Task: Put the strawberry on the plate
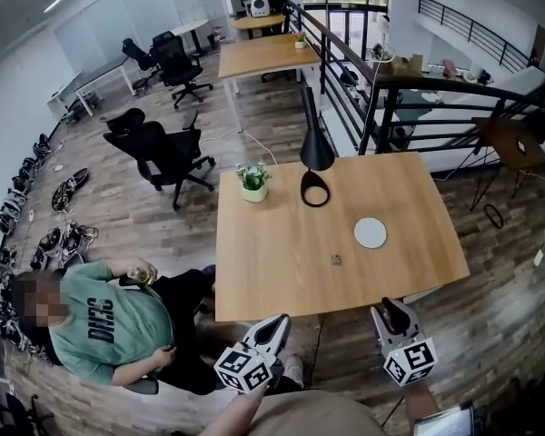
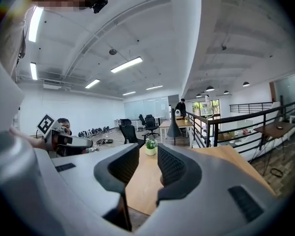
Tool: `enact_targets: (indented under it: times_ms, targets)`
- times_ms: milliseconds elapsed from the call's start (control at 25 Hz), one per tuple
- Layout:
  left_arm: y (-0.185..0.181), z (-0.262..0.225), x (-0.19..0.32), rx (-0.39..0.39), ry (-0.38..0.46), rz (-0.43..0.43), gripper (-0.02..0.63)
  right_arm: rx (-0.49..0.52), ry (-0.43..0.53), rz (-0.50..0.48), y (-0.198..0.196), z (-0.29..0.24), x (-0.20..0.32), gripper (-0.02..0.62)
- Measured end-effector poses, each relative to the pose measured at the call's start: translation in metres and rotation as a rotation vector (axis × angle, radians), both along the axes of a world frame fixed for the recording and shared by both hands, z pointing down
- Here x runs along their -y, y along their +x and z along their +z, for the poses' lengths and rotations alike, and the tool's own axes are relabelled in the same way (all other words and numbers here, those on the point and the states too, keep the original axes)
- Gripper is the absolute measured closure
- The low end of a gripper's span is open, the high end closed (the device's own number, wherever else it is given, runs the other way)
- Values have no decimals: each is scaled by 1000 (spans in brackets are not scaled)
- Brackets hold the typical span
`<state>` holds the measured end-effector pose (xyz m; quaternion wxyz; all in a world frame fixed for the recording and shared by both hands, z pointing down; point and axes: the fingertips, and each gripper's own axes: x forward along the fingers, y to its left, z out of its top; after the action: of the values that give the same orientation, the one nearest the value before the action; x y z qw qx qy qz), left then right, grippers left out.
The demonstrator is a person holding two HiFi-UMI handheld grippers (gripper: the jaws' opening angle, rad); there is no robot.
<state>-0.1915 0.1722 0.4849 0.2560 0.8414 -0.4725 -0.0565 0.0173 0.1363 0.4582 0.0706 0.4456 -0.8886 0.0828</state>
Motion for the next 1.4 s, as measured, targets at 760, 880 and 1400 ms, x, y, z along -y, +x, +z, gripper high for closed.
enact_targets:
  times_ms: [760, 880, 1400]
  targets:
    - [-43, 30, 108, 6, -17, 123, 604, -84, -74, 62, -48, 46, 97, 492]
    - [-44, 31, 122, 16, -22, 117, 604, -86, -75, 50, -49, 50, 113, 492]
    - [-24, 30, 190, 57, -70, -44, 604, -159, -131, -114, -27, 85, 213, 492]
